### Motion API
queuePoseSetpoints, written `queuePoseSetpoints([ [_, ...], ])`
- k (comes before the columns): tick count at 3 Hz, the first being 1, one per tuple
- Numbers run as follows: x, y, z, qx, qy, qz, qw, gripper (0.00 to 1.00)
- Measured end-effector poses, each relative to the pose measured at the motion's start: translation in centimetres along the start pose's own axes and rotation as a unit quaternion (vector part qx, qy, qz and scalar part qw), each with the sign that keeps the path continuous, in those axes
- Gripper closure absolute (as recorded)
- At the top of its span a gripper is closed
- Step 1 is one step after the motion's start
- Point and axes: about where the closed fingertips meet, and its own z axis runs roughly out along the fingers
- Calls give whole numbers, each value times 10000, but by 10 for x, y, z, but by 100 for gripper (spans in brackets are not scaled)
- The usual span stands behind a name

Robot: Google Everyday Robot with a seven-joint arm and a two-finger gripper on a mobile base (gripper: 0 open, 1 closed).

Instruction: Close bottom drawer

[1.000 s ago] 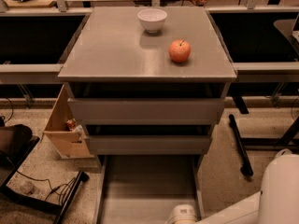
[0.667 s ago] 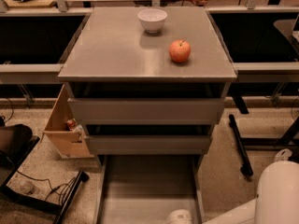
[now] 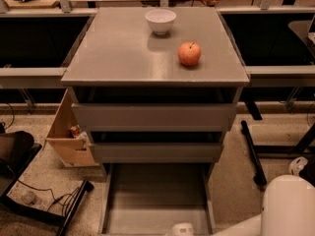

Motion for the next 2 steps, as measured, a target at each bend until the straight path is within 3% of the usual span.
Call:
queuePoseSetpoints([
  [2, -39, -61, 9, 494, -247, -81, 9984, 100],
])
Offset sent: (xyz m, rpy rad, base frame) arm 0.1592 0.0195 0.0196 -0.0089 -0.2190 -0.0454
